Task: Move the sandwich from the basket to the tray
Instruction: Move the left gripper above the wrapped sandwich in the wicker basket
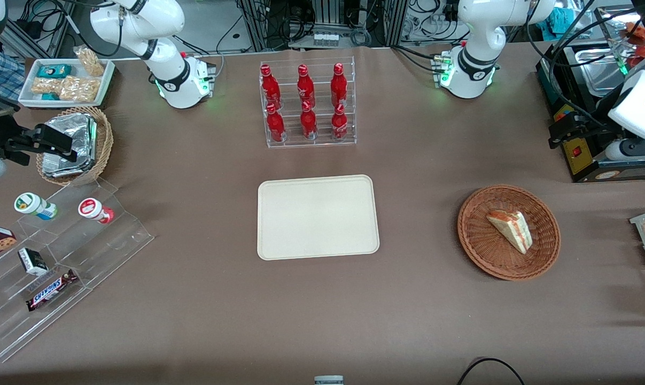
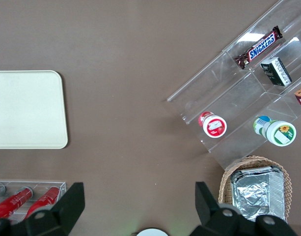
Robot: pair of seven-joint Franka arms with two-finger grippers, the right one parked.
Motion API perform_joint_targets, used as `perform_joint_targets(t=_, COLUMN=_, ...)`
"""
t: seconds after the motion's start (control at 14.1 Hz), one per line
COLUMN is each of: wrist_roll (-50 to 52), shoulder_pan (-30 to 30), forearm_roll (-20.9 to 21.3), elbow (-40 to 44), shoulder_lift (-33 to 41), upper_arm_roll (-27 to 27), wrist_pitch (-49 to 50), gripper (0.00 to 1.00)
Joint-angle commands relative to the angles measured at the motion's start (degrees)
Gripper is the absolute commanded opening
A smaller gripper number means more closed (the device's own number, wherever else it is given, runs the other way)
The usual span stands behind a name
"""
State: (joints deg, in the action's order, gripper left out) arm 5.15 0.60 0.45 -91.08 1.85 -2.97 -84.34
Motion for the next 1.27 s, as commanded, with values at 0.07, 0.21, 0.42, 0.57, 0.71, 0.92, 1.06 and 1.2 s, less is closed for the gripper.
perform_joint_targets(t=0.07, wrist_roll=-0.3, shoulder_pan=-0.1, forearm_roll=-0.2, elbow=-0.5, shoulder_lift=-0.6, upper_arm_roll=0.1, wrist_pitch=0.8, gripper=1.00)
perform_joint_targets(t=0.21, wrist_roll=-0.5, shoulder_pan=-0.2, forearm_roll=0.2, elbow=-1.7, shoulder_lift=-1.6, upper_arm_roll=0.1, wrist_pitch=0.5, gripper=1.00)
perform_joint_targets(t=0.42, wrist_roll=-0.4, shoulder_pan=-0.7, forearm_roll=0.5, elbow=-7.1, shoulder_lift=-4.7, upper_arm_roll=0.2, wrist_pitch=-4.4, gripper=1.00)
perform_joint_targets(t=0.57, wrist_roll=-0.6, shoulder_pan=-2.0, forearm_roll=0.6, elbow=-15.0, shoulder_lift=-4.3, upper_arm_roll=0.2, wrist_pitch=-14.1, gripper=1.00)
perform_joint_targets(t=0.71, wrist_roll=-0.6, shoulder_pan=-2.0, forearm_roll=0.6, elbow=-22.0, shoulder_lift=-4.7, upper_arm_roll=0.2, wrist_pitch=-23.7, gripper=1.00)
perform_joint_targets(t=0.92, wrist_roll=-0.2, shoulder_pan=-3.6, forearm_roll=0.5, elbow=-29.5, shoulder_lift=-6.8, upper_arm_roll=0.2, wrist_pitch=-36.6, gripper=1.00)
perform_joint_targets(t=1.06, wrist_roll=1.2, shoulder_pan=-3.7, forearm_roll=-0.3, elbow=-31.9, shoulder_lift=-8.3, upper_arm_roll=0.3, wrist_pitch=-42.9, gripper=1.00)
perform_joint_targets(t=1.2, wrist_roll=9.7, shoulder_pan=-4.9, forearm_roll=-0.3, elbow=-31.7, shoulder_lift=-10.4, upper_arm_roll=0.2, wrist_pitch=-45.7, gripper=1.00)
